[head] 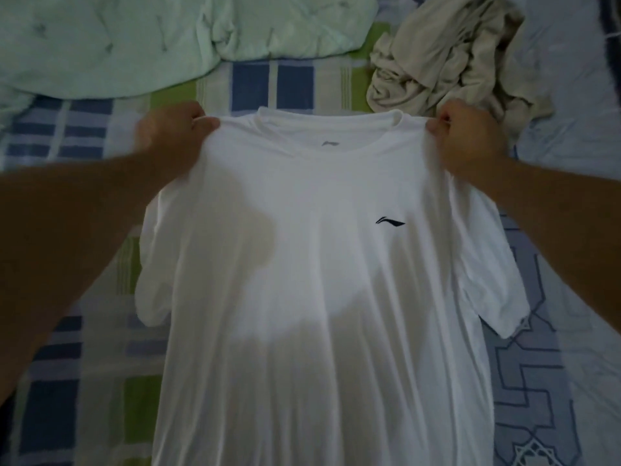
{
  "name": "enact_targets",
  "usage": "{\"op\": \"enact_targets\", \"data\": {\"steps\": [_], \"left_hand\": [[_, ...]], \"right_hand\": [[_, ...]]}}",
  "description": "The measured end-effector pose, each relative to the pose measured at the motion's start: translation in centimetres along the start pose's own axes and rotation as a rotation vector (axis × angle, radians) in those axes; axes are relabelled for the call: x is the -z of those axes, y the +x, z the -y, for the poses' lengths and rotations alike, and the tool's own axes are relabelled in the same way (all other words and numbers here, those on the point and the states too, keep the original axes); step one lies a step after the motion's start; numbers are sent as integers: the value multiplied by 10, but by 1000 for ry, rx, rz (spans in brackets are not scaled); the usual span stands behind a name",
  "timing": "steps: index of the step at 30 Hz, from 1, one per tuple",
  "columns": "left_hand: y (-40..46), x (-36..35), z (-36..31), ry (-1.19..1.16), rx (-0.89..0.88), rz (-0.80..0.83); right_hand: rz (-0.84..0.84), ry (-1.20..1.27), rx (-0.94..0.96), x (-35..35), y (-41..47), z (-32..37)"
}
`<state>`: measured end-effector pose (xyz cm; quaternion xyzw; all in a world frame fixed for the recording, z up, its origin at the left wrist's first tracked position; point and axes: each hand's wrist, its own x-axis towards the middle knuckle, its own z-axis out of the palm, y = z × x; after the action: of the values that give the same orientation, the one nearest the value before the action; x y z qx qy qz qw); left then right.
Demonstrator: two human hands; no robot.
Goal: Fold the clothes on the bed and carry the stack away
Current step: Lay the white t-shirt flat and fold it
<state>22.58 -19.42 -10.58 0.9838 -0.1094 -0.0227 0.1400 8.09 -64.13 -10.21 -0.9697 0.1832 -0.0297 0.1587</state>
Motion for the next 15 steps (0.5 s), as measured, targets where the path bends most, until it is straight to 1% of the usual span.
{"op": "enact_targets", "data": {"steps": [3, 5, 8, 10, 12, 15], "left_hand": [[19, -19, 6, -11, 6, 29], [20, -41, 10, -18, 48, 40], [16, -70, 14, -20, 107, -89], [17, -76, 15, -13, 126, -144], [19, -76, 15, 2, 133, -143], [19, -72, 9, 28, 144, -74]], "right_hand": [[9, -5, -20, -18, 15, -3], [-5, -20, -25, -34, 14, -7], [-103, -91, 40, -48, 11, -13], [-124, -133, 71, -48, 12, -14], [-118, -147, 68, -47, 13, -12], [-86, -147, 33, -45, 12, -5]]}}
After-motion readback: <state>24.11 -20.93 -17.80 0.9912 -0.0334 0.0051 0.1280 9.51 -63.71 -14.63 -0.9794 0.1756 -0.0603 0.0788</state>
